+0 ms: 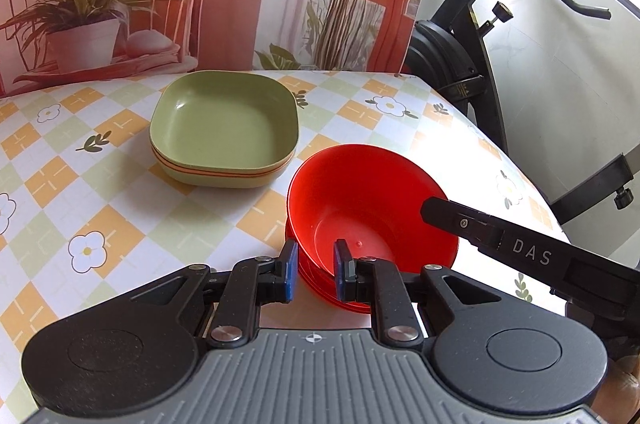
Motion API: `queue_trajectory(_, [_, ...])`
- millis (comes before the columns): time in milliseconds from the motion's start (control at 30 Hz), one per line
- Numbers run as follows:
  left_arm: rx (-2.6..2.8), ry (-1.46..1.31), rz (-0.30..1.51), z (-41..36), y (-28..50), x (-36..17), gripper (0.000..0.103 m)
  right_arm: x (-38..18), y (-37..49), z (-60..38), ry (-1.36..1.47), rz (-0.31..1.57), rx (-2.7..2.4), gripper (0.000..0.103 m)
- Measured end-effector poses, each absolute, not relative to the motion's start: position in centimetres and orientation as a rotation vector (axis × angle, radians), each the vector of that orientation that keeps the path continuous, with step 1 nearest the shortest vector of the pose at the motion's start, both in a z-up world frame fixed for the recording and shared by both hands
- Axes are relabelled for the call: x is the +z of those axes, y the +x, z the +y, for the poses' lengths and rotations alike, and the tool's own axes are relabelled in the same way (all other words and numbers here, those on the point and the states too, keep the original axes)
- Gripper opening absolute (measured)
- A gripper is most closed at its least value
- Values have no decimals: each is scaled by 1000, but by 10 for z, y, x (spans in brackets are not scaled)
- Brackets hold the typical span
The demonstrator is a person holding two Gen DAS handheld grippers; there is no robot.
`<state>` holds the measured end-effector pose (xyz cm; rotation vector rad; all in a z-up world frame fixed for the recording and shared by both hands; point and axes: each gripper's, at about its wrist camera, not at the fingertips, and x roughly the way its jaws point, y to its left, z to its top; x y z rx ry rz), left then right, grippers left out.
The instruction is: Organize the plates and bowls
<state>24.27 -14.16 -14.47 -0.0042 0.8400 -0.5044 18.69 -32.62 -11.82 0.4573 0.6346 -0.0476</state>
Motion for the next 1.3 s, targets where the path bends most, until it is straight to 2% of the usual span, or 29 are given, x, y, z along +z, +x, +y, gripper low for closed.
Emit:
queue_trajectory(800, [-514, 61, 845, -151, 243, -155, 20, -132, 189, -334, 478, 655, -68, 13])
queue_trajectory(933, [-514, 56, 848, -152, 243, -155, 24, -132, 189, -334, 474, 653, -75, 17])
queue_trajectory(1300, [-483, 16, 842, -142, 247, -152, 25, -131, 187, -339, 474, 640, -108, 18])
